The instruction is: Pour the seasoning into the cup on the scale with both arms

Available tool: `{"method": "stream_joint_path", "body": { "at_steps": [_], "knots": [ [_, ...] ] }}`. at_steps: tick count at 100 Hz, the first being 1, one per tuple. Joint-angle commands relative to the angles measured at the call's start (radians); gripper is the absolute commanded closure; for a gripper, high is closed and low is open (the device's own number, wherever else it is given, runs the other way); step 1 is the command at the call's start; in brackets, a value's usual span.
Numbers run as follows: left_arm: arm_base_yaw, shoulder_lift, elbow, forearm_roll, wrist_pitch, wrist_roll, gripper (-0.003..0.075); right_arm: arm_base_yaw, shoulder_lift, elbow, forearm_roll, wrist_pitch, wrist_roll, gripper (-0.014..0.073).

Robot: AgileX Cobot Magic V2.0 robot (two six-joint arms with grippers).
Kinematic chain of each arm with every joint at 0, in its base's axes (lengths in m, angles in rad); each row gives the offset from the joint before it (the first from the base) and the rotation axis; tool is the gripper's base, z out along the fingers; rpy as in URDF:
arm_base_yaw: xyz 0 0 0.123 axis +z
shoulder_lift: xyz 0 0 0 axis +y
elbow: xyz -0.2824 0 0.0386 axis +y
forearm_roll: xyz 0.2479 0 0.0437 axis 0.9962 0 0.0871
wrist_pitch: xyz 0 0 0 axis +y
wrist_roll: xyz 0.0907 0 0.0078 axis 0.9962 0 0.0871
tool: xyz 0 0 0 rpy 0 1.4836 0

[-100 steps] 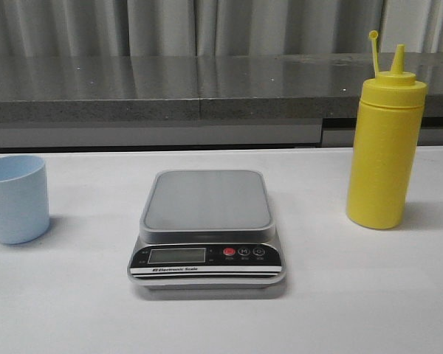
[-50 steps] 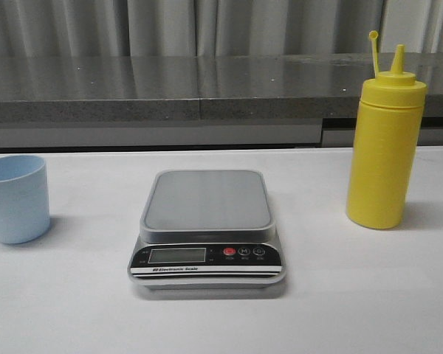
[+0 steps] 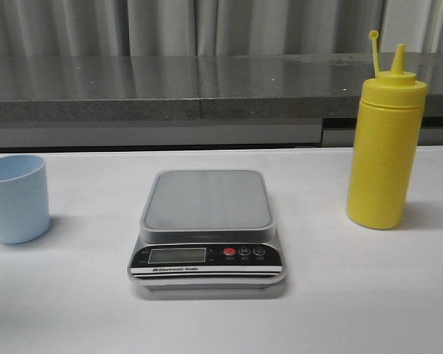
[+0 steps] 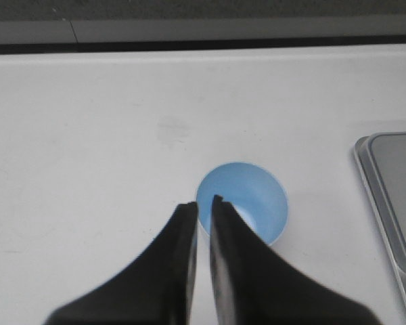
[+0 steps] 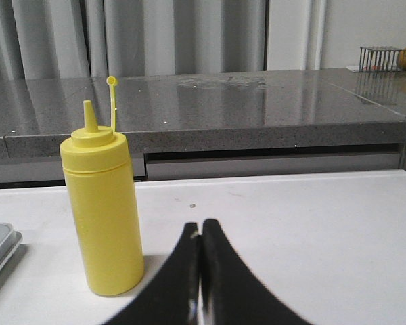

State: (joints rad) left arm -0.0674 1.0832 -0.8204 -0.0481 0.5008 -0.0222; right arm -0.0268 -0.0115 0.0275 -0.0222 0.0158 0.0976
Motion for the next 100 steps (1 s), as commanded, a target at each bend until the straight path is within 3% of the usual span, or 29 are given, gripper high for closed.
{"method": "stream_joint_path", "body": {
  "at_steps": [1,14,21,57,83,100],
  "knots": [
    [-0.001,0.063,-0.067,-0.002,-0.042,-0.004,0.0493,-0.001,-0.021,-0.017,-0.008,-0.073,-0.005,0.0662],
    [-0.001,0.153,-0.106,-0.002,-0.041,-0.01,0.0237,-0.001,-0.021,-0.017,-0.008,-0.073,-0.005,0.0662],
    [-0.001,0.198,-0.124,-0.002,-0.038,-0.01,0.0179,-0.001,-0.021,-0.017,-0.008,-0.073,-0.005,0.0662],
    [0.03,0.446,-0.255,-0.004,0.094,-0.015,0.0195,-0.001,-0.021,-0.017,-0.008,-0.073,-0.005,0.0662],
    [0.038,0.57,-0.304,0.001,0.092,-0.015,0.0199,-0.001,-0.021,-0.017,-0.008,-0.073,-0.005,0.0662],
    [0.038,0.629,-0.306,0.0,0.09,-0.015,0.0267,-0.001,-0.021,-0.017,-0.008,-0.073,-0.005,0.0662]
  ]
}}
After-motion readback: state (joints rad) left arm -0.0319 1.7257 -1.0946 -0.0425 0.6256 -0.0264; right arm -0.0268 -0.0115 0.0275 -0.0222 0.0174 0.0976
